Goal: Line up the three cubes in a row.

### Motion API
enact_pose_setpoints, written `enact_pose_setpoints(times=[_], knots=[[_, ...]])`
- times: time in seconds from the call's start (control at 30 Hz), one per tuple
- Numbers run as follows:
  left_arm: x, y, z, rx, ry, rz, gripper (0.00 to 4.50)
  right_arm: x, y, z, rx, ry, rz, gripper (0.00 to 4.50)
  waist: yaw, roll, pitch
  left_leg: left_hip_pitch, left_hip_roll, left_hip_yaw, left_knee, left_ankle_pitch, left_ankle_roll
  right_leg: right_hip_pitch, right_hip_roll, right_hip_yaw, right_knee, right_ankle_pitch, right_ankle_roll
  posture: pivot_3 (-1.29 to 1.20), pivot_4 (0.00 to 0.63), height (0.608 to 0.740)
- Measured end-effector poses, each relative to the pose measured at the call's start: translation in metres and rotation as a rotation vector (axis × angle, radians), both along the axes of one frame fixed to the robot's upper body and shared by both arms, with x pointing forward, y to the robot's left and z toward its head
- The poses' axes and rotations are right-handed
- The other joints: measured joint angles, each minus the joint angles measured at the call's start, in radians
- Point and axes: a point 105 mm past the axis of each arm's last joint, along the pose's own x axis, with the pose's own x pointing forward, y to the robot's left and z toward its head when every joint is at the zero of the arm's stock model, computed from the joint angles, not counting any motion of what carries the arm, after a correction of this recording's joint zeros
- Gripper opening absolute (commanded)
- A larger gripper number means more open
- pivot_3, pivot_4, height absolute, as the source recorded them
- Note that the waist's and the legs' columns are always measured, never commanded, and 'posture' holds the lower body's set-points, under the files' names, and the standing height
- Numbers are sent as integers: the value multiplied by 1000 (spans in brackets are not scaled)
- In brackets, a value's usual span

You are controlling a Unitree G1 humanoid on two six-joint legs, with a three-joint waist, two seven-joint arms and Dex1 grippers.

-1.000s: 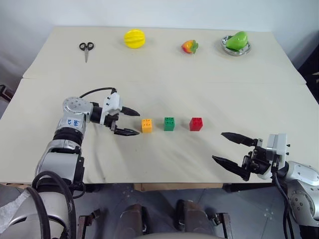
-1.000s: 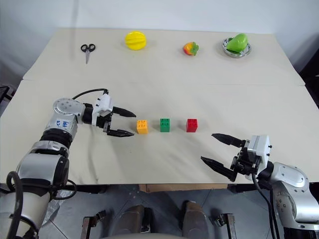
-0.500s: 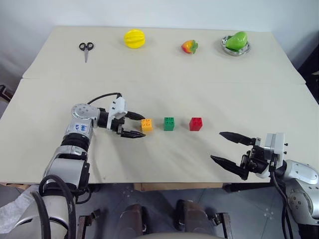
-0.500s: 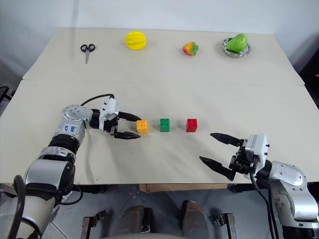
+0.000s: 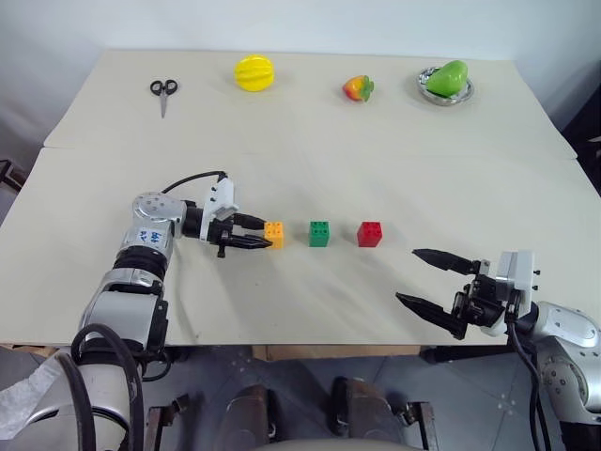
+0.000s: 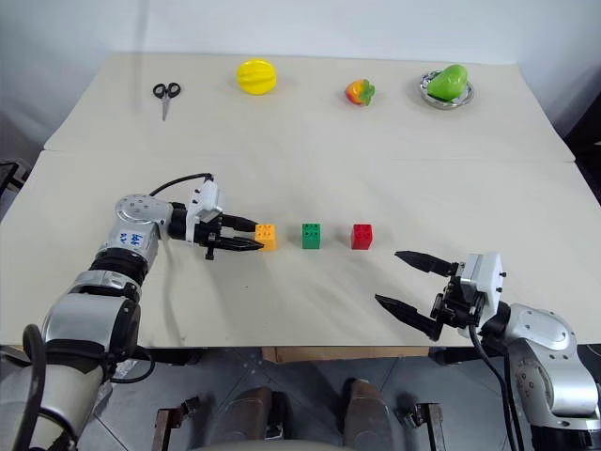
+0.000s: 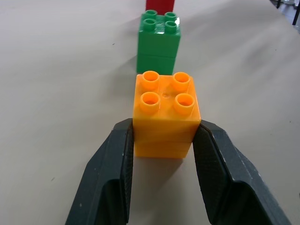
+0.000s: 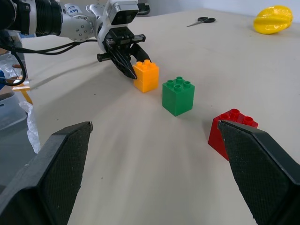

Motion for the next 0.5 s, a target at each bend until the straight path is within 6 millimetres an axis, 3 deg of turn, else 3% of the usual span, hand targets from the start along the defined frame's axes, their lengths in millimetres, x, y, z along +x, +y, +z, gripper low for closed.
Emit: enact_pose_setpoints(times=[0.2, 0.4, 0.5], knots=[[2, 3, 2, 17, -13, 9, 1470, 1, 0, -1, -4, 1, -9, 4500, 0, 0, 0, 0, 0, 0, 0, 0, 0, 0, 0, 0, 0, 0, 0, 0, 150, 740], [3, 4, 1, 20, 9, 15, 3307, 0, 1, -2, 6, 4, -10, 4500, 0, 0, 0, 0, 0, 0, 0, 0, 0, 0, 0, 0, 0, 0, 0, 0, 150, 740], [1, 14, 8, 2, -4, 20, 4198, 0, 4, -3, 12, 11, 3, 4500, -1, 0, 0, 0, 0, 0, 0, 0, 0, 0, 0, 0, 0, 0, 0, 0, 150, 740]])
